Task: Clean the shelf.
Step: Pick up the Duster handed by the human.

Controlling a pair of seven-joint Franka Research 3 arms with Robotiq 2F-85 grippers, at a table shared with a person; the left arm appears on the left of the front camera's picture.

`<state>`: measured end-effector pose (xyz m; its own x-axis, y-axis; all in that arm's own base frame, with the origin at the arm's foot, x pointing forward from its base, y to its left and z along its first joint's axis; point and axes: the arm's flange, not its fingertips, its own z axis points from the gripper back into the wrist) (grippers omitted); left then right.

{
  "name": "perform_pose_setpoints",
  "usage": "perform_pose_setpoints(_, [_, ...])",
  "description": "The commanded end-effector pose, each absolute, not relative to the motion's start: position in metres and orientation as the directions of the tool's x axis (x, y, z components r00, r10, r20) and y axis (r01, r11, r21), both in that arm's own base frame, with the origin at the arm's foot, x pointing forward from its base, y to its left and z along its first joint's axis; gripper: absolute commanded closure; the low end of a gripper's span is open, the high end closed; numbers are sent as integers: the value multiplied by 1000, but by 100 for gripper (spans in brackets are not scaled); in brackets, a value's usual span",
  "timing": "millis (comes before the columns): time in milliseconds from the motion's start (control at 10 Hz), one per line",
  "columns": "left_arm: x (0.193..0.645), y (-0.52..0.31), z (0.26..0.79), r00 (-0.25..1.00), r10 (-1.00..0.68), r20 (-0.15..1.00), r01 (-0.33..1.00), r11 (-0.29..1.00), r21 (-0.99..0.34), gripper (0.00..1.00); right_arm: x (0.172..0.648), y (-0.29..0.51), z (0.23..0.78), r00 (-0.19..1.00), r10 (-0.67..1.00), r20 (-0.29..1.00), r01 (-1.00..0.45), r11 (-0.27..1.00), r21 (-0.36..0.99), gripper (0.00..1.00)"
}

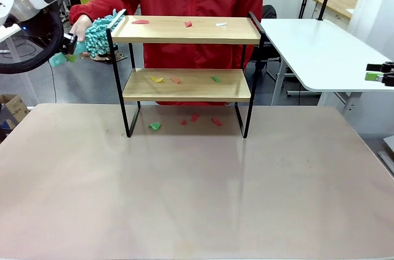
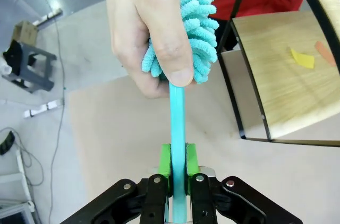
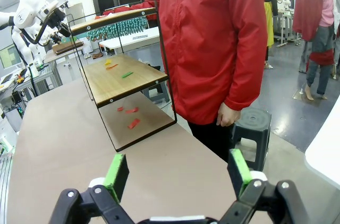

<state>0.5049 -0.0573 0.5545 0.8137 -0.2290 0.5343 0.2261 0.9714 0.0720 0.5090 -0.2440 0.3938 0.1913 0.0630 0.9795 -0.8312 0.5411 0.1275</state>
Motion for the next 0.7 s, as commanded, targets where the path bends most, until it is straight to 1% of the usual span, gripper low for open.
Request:
perform_pose_setpoints(0, [504, -63, 555, 824, -181, 537, 156, 983, 93, 100, 509, -242, 397, 185, 63, 981, -833, 539, 123, 0])
perform_pose_setpoints(300, [504, -63, 556, 831, -153, 535, 136, 988, 73, 100, 509, -242, 397, 185, 63, 981, -833, 539, 123, 0])
perform_pose_setpoints(400, [508, -61, 558, 838, -82, 540, 82, 996, 23, 100, 509, -242, 397, 185, 63, 981, -833, 539, 123, 0])
perform_pose_setpoints(500, [505, -60, 554, 827, -180, 533, 172, 983, 65, 100, 509, -242, 397, 185, 63, 981, -833, 539, 123, 0])
perform_pose_setpoints(600, [505, -60, 554, 827, -180, 533, 172, 983, 65, 100, 509, -242, 397, 185, 63, 981, -833, 539, 123, 0])
